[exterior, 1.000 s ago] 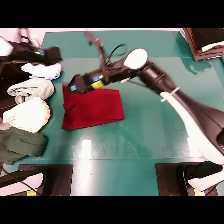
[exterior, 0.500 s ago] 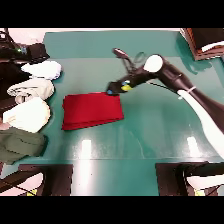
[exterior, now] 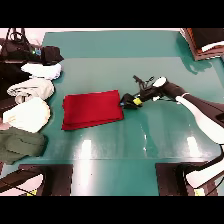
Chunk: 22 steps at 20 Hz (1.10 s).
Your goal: Fold the shirts.
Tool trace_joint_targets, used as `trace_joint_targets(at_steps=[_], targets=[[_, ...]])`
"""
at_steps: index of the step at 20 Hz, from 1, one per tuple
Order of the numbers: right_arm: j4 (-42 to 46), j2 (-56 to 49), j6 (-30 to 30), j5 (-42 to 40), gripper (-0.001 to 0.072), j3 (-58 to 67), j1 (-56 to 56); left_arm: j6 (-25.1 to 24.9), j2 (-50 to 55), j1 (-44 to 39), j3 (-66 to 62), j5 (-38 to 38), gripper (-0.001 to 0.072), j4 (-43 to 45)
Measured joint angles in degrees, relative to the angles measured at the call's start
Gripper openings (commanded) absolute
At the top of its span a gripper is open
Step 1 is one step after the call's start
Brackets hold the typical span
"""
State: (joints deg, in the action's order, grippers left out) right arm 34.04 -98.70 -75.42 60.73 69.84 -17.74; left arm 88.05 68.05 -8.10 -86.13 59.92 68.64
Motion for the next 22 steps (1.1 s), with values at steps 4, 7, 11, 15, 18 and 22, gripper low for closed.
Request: trace_joint_targets(at_steps=[4, 7, 11, 15, 18, 22], targets=[[-4.44, -6.29, 1.57, -2.75, 0.0101, 7.1, -5.4, 0.02, 0.24, -0.13, 0.0, 0.48, 0.0022, -0.85], [-5.07, -8.63, 2.05, -4.48, 0.0012, 12.59, -8.09, 0.15, 0.31, -0.7, 0.0, 0.74, 0.0021, -1.88], [2.78, -5.66, 0.11, -5.35, 0.0012, 16.24, -5.57, 0.15, 0.35, -4.79, 0.0, 0.98, 0.0022, -1.73], [15.17, 4.24, -3.54, -2.99, 0.0012, 14.43, 5.79, 0.09, 0.35, -10.47, 0.0, 0.57, 0.0022, -1.55], [21.2, 12.83, -4.7, -2.16, 0.0012, 9.57, 18.45, 0.09, 0.35, -13.42, 0.0, -0.57, 0.0022, -1.4], [26.32, 22.18, -5.29, -2.38, 0.0012, 3.17, 38.66, 1.09, 0.35, -15.15, 0.0, -1.66, 0.0022, -1.49]])
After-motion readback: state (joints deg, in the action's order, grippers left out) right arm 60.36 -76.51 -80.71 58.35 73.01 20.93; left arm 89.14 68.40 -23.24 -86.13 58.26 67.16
